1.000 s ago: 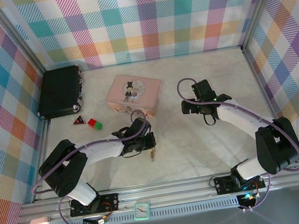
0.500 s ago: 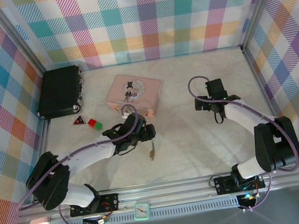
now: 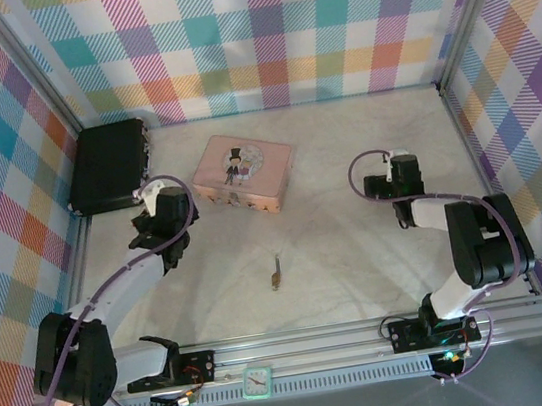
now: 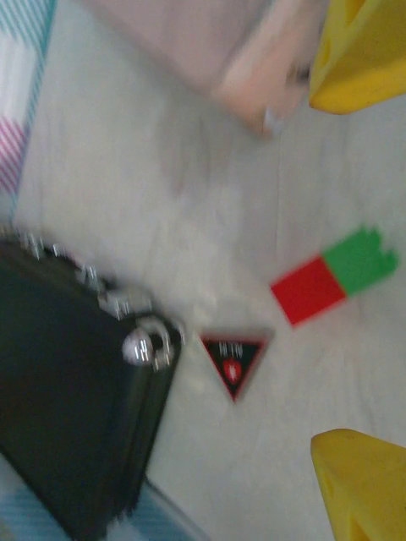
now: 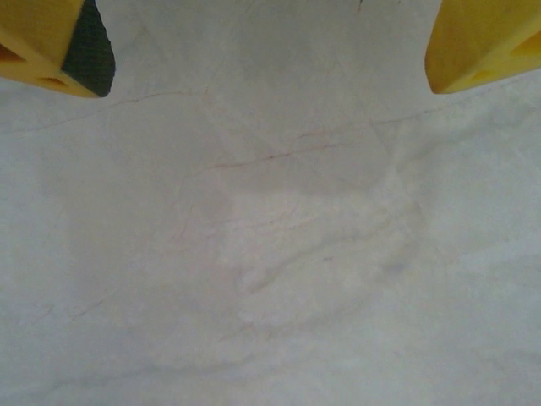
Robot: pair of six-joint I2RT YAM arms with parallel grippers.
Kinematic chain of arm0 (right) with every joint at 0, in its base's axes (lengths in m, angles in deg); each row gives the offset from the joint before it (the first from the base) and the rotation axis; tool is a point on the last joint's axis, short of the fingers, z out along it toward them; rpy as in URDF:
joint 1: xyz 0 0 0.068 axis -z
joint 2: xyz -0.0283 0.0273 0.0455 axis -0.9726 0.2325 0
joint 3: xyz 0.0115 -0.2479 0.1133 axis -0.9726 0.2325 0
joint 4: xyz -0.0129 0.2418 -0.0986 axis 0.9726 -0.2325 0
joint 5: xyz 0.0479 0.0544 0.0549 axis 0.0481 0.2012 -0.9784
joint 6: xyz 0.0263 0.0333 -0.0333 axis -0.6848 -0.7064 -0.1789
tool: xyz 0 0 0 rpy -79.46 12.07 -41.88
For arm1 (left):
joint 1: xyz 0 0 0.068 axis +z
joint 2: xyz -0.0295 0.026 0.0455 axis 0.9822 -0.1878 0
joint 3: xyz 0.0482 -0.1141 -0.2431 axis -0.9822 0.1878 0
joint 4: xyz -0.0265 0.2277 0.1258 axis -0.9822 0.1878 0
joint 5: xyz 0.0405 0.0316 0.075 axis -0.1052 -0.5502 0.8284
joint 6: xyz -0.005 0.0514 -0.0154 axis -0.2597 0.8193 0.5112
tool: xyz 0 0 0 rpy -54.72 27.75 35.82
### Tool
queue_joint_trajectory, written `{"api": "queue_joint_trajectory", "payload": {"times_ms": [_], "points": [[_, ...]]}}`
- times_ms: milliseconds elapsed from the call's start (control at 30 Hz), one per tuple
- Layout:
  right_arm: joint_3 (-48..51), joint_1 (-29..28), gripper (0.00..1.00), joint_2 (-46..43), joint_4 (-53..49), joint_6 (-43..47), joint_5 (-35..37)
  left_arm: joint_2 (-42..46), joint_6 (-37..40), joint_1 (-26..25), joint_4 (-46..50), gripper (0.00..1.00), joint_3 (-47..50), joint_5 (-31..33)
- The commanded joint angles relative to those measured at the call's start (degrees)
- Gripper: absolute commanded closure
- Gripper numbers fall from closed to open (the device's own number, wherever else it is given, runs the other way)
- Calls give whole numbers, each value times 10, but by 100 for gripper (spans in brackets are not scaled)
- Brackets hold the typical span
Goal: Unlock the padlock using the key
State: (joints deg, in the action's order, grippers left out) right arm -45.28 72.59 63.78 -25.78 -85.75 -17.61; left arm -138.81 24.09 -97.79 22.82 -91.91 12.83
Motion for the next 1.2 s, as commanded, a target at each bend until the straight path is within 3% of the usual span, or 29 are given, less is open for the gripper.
{"api": "queue_joint_trajectory", "payload": {"times_ms": [0, 67, 167, 333, 467, 633, 900, 1000, 1067, 1100, 1167], "points": [[63, 14, 1, -31, 158, -3, -30, -23, 46, 17, -51, 5, 18, 33], [87, 22, 1, -35, 198, -8, -45, -25, 60, 26, -62, 6, 25, 17], [111, 25, 1, -9, 267, 0, -64, -19, 96, 33, -173, 6, 72, 9], [109, 25, 1, -11, 258, 0, -63, -37, 138, 53, -341, 6, 150, -9], [110, 25, 1, -13, 257, 0, -63, -66, 167, 89, -489, 7, 209, -108], [110, 25, 1, -13, 257, 0, -64, -122, 115, 186, -609, 8, 243, -247], [110, 25, 1, -13, 256, 0, -64, -129, 137, 177, -589, 8, 231, -271], [110, 25, 1, -13, 257, 0, -64, -199, 167, 163, -619, 7, 202, -289], [110, 25, 1, -13, 256, 0, -64, -176, 177, 149, -531, 7, 176, -279], [110, 25, 1, -13, 257, 0, -64, -190, 181, 146, -572, 7, 186, -271], [110, 25, 1, -13, 257, 1, -64, -183, 177, 146, -549, 6, 183, -265]]}}
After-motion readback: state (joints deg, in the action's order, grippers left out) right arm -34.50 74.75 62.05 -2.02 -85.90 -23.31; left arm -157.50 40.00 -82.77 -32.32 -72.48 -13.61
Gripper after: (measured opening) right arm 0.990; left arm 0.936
